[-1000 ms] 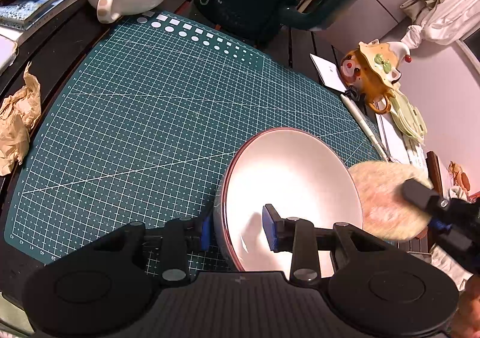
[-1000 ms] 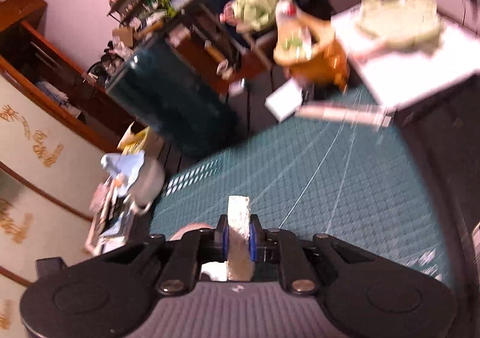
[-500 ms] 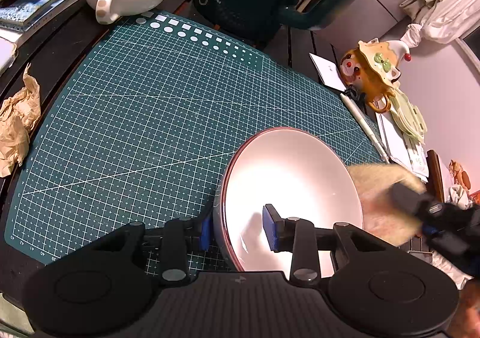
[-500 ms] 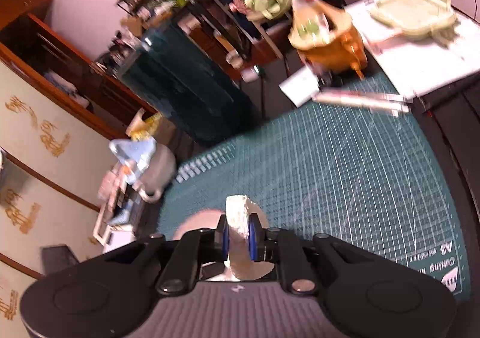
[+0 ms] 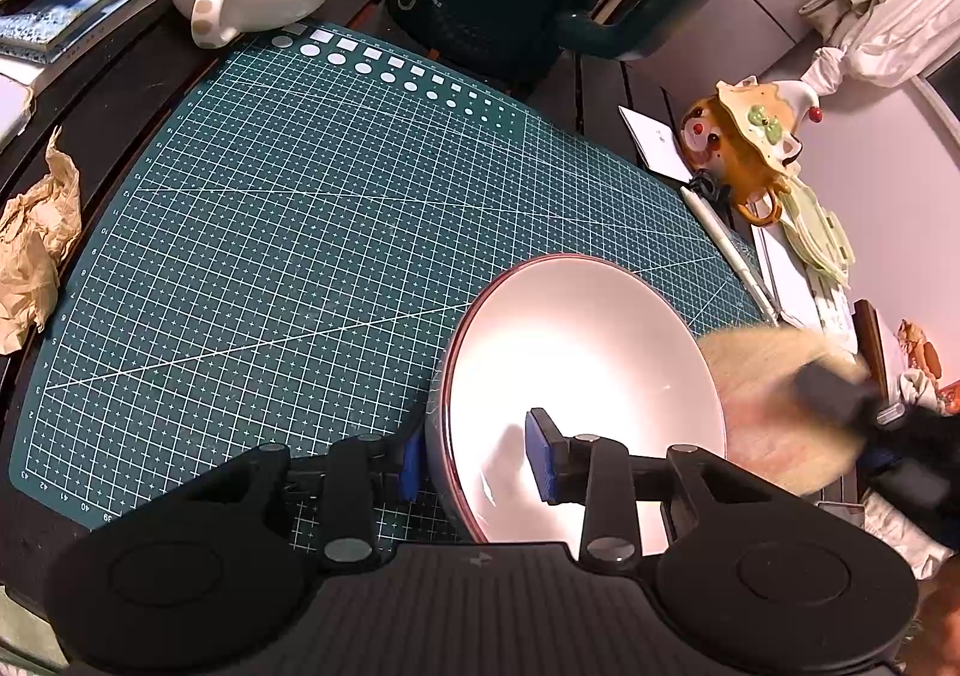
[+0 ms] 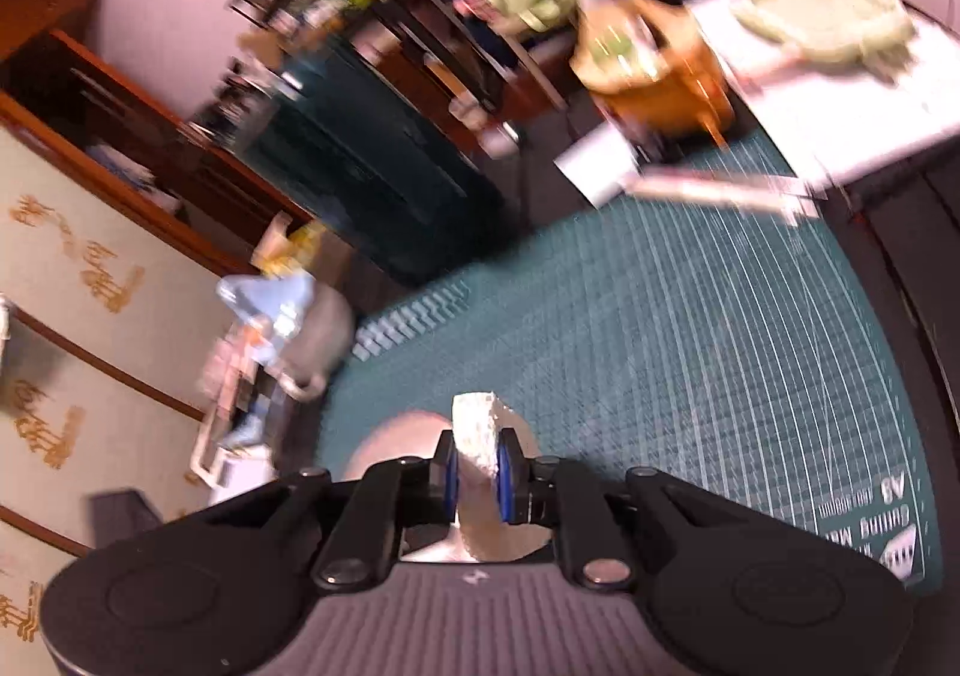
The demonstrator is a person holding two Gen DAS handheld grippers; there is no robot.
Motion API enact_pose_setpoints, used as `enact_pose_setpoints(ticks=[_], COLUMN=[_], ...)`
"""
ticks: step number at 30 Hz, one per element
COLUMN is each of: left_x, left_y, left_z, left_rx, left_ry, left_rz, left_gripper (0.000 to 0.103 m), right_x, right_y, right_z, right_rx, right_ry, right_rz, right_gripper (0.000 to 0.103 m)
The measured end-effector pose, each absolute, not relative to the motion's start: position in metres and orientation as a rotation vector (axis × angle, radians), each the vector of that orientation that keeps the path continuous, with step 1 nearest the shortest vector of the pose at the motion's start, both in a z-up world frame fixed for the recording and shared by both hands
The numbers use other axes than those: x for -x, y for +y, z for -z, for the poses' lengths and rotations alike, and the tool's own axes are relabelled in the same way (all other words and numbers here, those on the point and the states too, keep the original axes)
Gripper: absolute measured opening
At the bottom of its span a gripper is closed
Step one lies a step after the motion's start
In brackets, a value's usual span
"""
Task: Clean bowl
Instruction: 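Hold the bowl with the left tool while the right tool scrubs its outer wall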
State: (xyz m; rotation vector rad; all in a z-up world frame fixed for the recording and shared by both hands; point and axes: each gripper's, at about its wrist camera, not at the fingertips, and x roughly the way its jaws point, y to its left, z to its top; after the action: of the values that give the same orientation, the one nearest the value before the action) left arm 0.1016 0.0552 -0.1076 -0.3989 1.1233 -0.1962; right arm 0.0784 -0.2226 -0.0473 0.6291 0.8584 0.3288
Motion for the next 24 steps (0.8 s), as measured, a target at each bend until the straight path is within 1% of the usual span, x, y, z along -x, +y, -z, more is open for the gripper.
enact_pose_setpoints(ticks=[4,9,14,18,21,24], left_x=[-0.1,-0.101,-0.1,-0.1,-0.1,-0.1], left_y=[0.055,0.055,0.056,0.056,0.055,0.055], left_z=[0.108,0.108,0.108,0.108,0.107,0.107], left_rx=[0.401,0.4,0.401,0.398,0.394,0.393], left_ry=[1.122,1.123,1.121,1.121,1.121,1.121], left_rz=[0.194,0.194,0.193,0.193,0.193,0.192], left_gripper=[0.034,0.034,0.034,0.034,0.034,0.034], right_x=[-0.084,-0.077,-0.082,-0.078,-0.081,-0.081], right_y=[-0.22,-0.224,-0.22,-0.224,-0.223,-0.221], right_z=[0.067,0.043,0.064,0.042,0.054,0.053], right_rx=[-0.637,-0.632,-0.631,-0.634,-0.625,-0.626], right_ry=[0.944,0.851,0.943,0.865,0.907,0.9], right_rz=[-0.293,-0.328,-0.296,-0.328,-0.314,-0.321], right_gripper=[0.012,0.012,0.012,0.012,0.012,0.012])
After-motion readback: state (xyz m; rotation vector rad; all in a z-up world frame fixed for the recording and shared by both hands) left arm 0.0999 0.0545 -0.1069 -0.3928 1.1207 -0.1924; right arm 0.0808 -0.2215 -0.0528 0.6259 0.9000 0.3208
